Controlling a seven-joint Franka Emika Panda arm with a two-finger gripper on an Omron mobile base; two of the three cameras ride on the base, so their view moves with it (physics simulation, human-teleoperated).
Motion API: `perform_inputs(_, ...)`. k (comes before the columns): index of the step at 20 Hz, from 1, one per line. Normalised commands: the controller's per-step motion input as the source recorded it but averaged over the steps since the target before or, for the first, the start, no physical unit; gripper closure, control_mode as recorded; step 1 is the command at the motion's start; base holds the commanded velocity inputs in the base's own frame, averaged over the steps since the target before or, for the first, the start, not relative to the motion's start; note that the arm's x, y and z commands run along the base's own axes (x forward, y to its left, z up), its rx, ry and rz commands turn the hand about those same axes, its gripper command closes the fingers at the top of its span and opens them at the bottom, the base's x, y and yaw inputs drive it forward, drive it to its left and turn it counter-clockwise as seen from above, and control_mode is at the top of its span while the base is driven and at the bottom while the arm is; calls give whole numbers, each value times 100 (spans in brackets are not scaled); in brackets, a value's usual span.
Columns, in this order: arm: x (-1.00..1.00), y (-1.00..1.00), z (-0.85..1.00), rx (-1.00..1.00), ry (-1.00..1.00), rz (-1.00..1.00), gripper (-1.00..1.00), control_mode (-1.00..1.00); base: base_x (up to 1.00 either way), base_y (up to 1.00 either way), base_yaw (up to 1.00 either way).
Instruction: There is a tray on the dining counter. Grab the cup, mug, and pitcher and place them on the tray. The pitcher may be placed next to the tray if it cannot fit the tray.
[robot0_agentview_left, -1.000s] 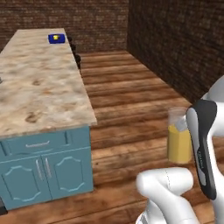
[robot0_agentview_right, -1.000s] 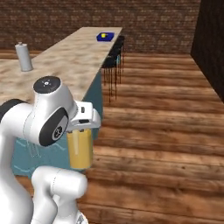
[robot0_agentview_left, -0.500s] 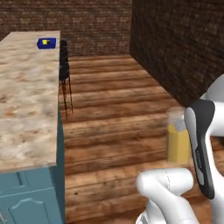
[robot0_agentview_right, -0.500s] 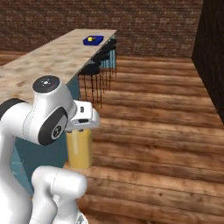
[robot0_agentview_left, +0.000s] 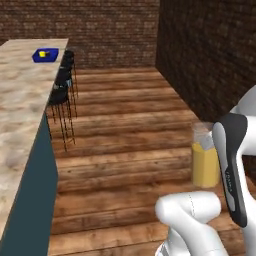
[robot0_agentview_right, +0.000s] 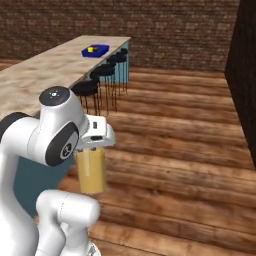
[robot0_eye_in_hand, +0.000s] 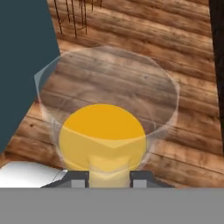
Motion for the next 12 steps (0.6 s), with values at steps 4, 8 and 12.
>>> perform_inputs(4, 0, 0, 0, 0, 0, 0, 100, 100, 91, -65, 19)
perform_inputs(8, 0, 0, 0, 0, 0, 0, 100, 100, 87, -73, 21)
perform_inputs(12, 0, 0, 0, 0, 0, 0, 100, 100, 86, -76, 23)
